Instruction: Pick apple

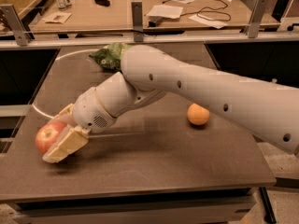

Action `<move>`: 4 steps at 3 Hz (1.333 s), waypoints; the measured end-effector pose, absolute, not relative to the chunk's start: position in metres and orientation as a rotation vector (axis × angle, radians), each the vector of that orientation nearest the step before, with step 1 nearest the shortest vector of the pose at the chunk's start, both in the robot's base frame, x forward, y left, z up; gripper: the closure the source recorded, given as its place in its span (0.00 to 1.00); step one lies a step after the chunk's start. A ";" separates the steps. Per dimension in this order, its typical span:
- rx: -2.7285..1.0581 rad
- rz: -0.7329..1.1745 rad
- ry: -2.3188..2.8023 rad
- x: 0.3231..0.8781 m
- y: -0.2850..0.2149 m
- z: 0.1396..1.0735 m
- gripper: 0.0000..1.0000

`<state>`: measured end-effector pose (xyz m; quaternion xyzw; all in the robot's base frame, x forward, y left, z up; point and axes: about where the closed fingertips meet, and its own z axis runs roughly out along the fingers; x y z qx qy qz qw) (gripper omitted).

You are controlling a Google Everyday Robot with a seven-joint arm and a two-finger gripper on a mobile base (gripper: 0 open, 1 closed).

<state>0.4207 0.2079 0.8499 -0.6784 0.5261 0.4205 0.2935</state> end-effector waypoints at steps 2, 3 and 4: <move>-1.644 1.037 1.365 0.445 0.185 0.903 1.00; -1.592 1.022 1.305 0.456 0.171 0.937 1.00; -1.588 1.019 1.298 0.457 0.170 0.942 1.00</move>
Offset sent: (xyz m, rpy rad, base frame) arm 0.0464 -0.0502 0.0964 0.2048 -0.1310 -0.2323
